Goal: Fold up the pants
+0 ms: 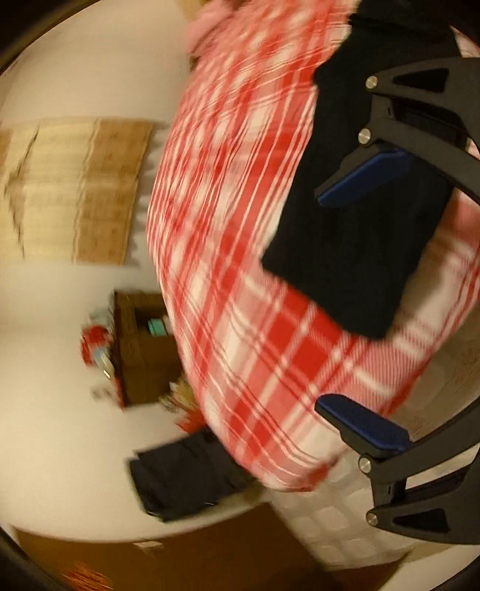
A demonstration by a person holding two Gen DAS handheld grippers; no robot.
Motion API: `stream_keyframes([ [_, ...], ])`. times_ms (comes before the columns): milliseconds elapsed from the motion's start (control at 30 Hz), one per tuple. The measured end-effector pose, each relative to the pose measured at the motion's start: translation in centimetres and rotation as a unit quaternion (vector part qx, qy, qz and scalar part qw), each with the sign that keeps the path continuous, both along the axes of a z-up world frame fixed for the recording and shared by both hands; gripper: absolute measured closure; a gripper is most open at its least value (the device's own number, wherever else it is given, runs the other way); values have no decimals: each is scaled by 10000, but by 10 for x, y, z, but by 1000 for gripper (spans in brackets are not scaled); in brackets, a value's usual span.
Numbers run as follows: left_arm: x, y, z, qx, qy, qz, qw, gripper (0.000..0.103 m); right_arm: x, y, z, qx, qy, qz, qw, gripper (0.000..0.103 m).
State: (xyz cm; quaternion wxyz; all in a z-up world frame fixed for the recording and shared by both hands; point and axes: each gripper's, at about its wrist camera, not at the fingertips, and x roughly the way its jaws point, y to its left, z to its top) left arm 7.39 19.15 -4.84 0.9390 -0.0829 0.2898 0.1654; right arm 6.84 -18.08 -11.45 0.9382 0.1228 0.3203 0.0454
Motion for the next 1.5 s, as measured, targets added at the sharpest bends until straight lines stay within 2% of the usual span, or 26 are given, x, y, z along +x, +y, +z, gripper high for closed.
stream_keyframes([
  [133,-4,22,-13,-433,-15,97,9990,0,0,6,-6,-44,27,-13,10000,82],
  [333,3,21,-36,-1030,14,-204,9945,1,-6,8,-3,-169,-72,5,9998,82],
  [367,6,22,-41,-1244,78,-228,9919,2,-7,9,-3,-173,-69,10,9998,82],
  [467,8,17,-41,-1220,17,-206,9923,3,-5,7,-4,-145,-18,17,9999,82],
  [500,10,14,-40,-1263,35,-251,9917,12,-4,7,-5,-134,6,17,9999,82],
  [533,11,13,-39,-1289,22,-261,9913,28,-4,7,-7,-115,38,16,9999,82],
  [567,12,10,-37,-1350,16,-329,9903,34,-3,7,-7,-103,57,10,9999,82],
  [667,18,4,-38,-1101,122,-277,9935,38,-3,6,-8,-77,80,-4,9999,82],
  [733,16,2,-39,-961,122,-139,9952,52,-3,5,-8,-84,72,-2,9999,82],
  [767,15,4,-39,-1006,96,-157,9948,56,-3,6,-8,-89,71,-3,9999,82],
  [800,15,5,-38,-1101,64,-218,9937,67,-3,6,-8,-91,70,-5,9999,82],
  [833,15,6,-37,-1179,46,-257,9927,71,-3,6,-8,-84,68,-9,9999,82],
  [933,14,2,-30,-1102,-34,-292,9935,76,-3,3,-6,-40,32,-72,10000,82],
  [1033,8,-17,-11,-710,-240,-446,9962,77,-1,-10,-2,124,-12,-171,9998,82],
  [1133,1,-54,15,-280,-533,-928,9939,77,4,-32,5,420,-25,-233,9988,82],
  [1233,-8,-104,39,9,-765,-1612,9840,77,10,-57,17,575,-62,-191,9981,82],
  [1267,-13,-125,46,87,-857,-1916,9777,77,10,-63,21,630,-85,-199,9978,82],
  [1333,-21,-166,56,189,-1001,-2522,9623,77,8,-84,28,856,-168,-277,9958,82],
  [1400,-31,-208,61,236,-1079,-3158,9424,77,6,-106,33,1139,-213,-325,9927,82],
  [1500,-40,-264,52,320,-988,-3820,9183,77,3,-131,32,1456,-198,-364,9885,82],
])
